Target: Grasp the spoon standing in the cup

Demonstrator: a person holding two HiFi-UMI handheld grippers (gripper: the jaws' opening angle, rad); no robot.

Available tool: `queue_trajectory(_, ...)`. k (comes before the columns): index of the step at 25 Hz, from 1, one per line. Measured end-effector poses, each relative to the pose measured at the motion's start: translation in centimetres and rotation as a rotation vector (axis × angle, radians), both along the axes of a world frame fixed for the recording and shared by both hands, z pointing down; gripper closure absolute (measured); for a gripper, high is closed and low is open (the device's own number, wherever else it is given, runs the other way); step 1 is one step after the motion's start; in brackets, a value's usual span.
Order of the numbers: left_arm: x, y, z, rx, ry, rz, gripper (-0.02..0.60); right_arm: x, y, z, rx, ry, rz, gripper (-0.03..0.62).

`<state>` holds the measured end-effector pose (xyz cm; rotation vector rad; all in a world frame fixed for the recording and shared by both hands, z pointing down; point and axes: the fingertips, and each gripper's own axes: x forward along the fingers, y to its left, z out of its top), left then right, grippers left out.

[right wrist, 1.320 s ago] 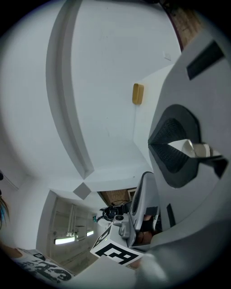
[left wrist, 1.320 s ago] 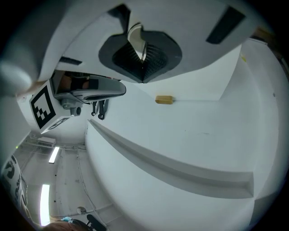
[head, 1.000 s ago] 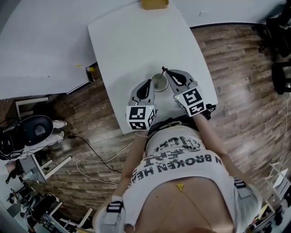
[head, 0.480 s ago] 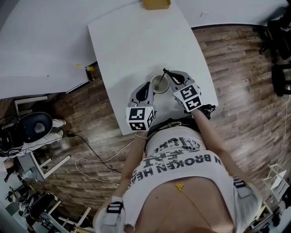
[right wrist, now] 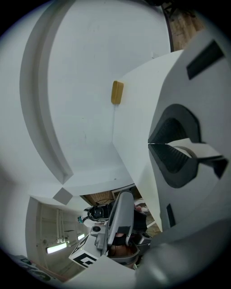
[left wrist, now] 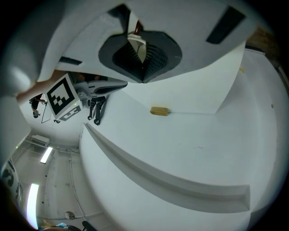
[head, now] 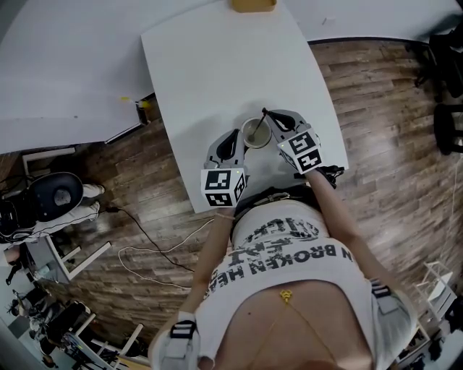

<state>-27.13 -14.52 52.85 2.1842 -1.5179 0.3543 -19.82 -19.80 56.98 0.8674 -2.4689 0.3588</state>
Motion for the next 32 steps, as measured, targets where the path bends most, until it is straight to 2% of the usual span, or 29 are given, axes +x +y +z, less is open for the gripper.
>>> queue_trajectory(3,0.0,0.0,0.2,-0.011,0.004,0.002,0.583,-0.1,-0.3,0.3,-0.023,-0.032,0.000,0.578)
queue_trajectory(5,0.0,0.0,0.3,-0.014,0.004,0.006,0.583,0.0,-0.5,0.5,-0.044,-0.052,0.010,0.509)
queue_trajectory(8,-0.1,0.1,0.3,-0.017,0.009,0.006,0.583,-0.1,-0.9,1.0,-0.074,-0.063,0.008,0.461)
queue_trajectory(13,-0.1,-0.1,0.4,-0.024,0.017,0.009,0.583,-0.7,-1.4,2.2,-0.172,-0.121,0.002,0.437)
queue_trajectory(22,0.1,0.3,0.5,-0.031,0.022,0.026,0.583,-1.2,-1.2,3.9,-0.324,-0.224,0.025,0.455)
queue_trajectory(28,0.3,0.6,0.6,-0.038,0.023,0.033,0.583,-1.1,-1.2,3.4,-0.353,-0.292,0.045,0.528)
queue_trajectory(32,0.3,0.7,0.9,-0.049,0.022,0.031,0.583,-1.0,-1.1,3.3,-0.356,-0.308,0.042,0.536)
